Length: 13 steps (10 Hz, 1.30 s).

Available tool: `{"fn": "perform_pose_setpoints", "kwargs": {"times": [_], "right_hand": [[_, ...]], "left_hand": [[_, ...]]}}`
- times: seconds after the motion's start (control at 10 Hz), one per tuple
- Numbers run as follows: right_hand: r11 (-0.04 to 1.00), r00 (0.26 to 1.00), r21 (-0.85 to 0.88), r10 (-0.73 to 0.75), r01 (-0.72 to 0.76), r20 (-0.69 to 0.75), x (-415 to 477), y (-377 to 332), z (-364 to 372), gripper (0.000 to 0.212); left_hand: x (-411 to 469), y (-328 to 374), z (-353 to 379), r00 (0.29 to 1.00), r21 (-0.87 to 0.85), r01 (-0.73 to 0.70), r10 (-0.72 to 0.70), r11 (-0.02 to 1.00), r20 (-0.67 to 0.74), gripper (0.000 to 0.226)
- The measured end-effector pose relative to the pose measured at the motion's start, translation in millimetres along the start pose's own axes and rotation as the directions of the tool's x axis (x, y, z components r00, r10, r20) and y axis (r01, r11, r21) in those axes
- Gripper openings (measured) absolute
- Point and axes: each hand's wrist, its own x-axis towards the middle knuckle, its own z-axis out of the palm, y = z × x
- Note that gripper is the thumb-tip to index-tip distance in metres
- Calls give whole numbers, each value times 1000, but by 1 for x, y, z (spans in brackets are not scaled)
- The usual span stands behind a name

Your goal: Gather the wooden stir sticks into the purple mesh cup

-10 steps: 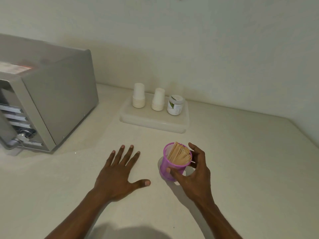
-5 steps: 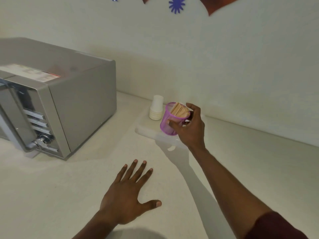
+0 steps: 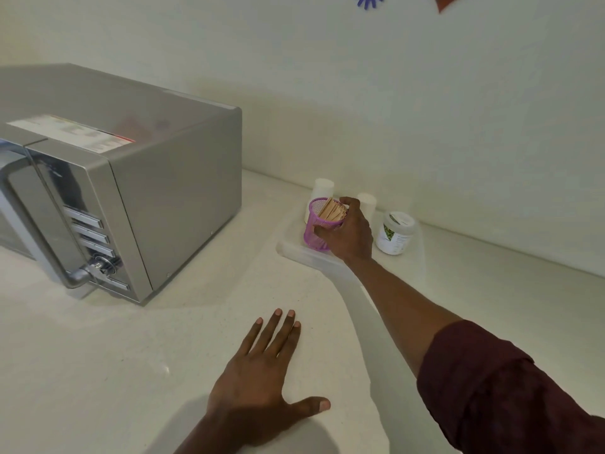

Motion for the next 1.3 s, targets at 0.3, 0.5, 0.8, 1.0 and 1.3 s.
{"fn": "perform_pose_setpoints", "kwargs": {"times": [0.3, 0.5, 0.8, 1.0, 1.3], "right_hand": [[995, 994, -90, -36, 45, 99, -4, 0, 24, 89], [989, 991, -134, -38, 55, 131, -3, 0, 25, 88], [988, 990, -146, -35, 54, 134, -2, 0, 26, 89], [989, 986, -140, -21, 45, 164, -7, 0, 21, 98], [976, 986, -144, -166, 166, 13, -69, 3, -10, 95]], "left_hand": [[5, -1, 2, 999, 24, -11, 10, 1000, 43, 124], [3, -2, 4, 999, 22, -25, 24, 999, 26, 124], [3, -1, 2, 999, 31, -13, 12, 999, 48, 123], [3, -1, 2, 999, 44, -19, 17, 999, 43, 124], [-7, 5, -5, 1000, 50, -26, 26, 998, 14, 124]]}}
